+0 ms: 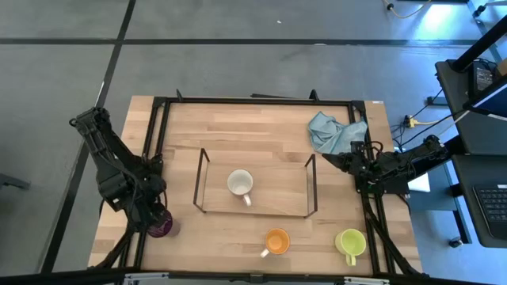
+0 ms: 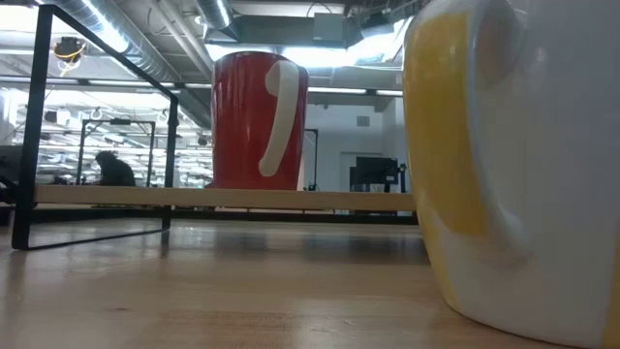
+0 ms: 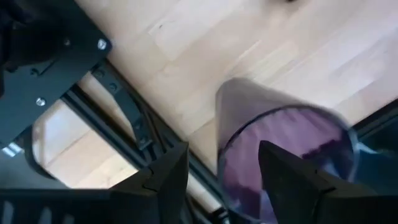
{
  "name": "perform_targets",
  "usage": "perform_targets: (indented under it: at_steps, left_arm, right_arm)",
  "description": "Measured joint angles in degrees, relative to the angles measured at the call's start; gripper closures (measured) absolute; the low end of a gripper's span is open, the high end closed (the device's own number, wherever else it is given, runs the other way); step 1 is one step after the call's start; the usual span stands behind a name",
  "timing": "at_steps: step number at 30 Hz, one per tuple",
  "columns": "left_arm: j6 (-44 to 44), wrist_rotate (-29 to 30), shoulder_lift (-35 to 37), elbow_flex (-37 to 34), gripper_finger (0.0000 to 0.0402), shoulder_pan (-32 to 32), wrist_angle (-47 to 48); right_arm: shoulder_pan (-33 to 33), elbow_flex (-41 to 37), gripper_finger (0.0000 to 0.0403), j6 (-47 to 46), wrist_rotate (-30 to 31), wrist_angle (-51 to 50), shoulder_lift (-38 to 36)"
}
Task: Stack small to large cups/mugs on shelf
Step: Put the purple cup on the shelf
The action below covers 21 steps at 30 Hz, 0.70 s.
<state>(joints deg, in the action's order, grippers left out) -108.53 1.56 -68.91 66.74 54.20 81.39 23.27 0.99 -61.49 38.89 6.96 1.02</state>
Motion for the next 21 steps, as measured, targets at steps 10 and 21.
perform_targets:
  at_steps: [10,21]
  left_arm:
    - [2.1,-0.8,0.2,-1.3,0.0216,-1.0,0.3]
    - [2.1,-4.0,0.1,-2.3,0.0216,-3.6,-0.8]
  right_arm:
    - [0.0,0.0,0.0382,0.0,-0.1,0.0,0.0]
    - [0.0,0.0,0.0382,-4.4,-3.2,-0.2,0.0]
